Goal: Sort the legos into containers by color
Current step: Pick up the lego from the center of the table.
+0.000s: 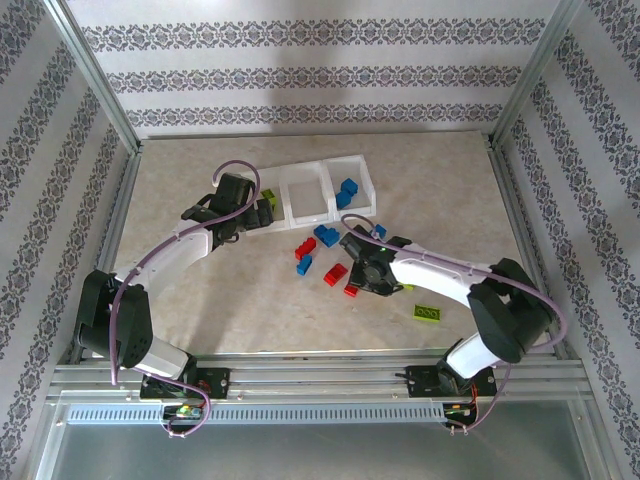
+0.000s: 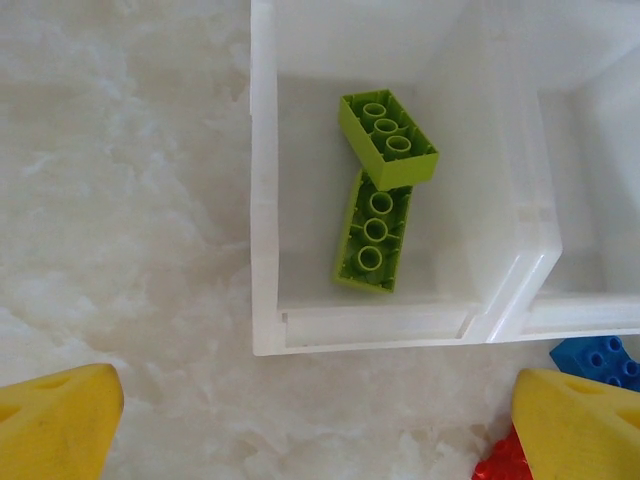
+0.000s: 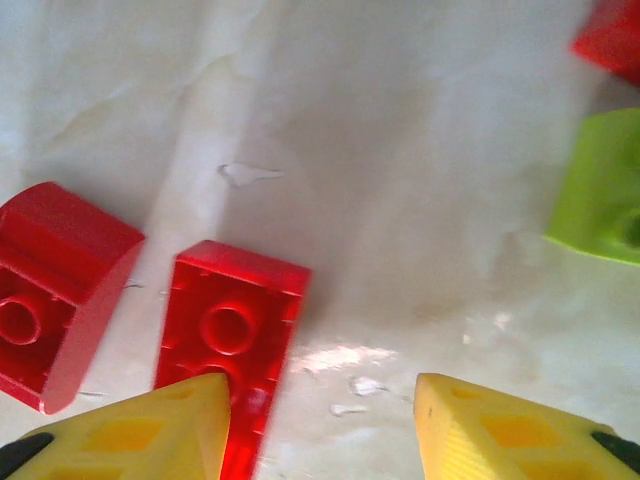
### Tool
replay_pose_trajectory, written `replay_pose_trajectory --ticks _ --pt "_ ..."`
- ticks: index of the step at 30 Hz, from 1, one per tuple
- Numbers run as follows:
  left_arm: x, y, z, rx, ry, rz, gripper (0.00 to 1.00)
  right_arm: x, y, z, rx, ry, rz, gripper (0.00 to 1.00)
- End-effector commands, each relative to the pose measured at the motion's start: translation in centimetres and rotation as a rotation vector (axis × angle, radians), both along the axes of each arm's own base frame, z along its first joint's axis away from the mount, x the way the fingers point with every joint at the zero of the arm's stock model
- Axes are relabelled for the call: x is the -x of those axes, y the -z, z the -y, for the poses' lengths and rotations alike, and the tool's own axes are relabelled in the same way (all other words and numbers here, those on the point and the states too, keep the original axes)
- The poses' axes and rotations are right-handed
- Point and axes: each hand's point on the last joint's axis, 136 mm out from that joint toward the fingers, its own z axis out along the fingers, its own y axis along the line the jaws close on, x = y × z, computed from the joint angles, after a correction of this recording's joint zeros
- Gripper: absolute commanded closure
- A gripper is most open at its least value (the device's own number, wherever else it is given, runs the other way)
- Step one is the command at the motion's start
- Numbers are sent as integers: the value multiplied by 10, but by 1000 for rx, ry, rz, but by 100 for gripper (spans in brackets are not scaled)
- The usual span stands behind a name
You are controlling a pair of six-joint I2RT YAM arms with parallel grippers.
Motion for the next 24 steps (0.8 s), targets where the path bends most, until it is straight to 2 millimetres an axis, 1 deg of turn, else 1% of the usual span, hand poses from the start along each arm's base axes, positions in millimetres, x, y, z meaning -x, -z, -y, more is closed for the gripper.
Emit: replay_pose_trajectory --ticks 1,2,4,6,9,11,19,21,24 --pt "-1 -7 -3 10 -28 33 0 7 -7 11 14 -4 3 47" --pt "-1 -7 -3 12 -28 34 0 6 -9 9 4 -2 7 46" --pt "-1 -8 -3 16 -29 37 0 6 -11 3 -18 -4 13 40" --pt "-2 -8 -3 17 -30 38 0 4 -13 -6 -45 -11 21 35" --pt "-2 -9 -3 17 -29 39 0 1 -12 -18 -54 -26 22 30" --pt "-1 -8 -3 16 -28 37 1 0 -8 -23 -46 -33 11 28" --pt "1 -4 -4 6 -28 26 0 -6 12 -33 -28 -45 -30 28" --pt "2 -3 -5 3 -30 23 0 -6 16 -32 -18 -47 -37 31" --pt "2 -3 -5 2 -29 23 0 -4 21 -28 0 -45 -48 37"
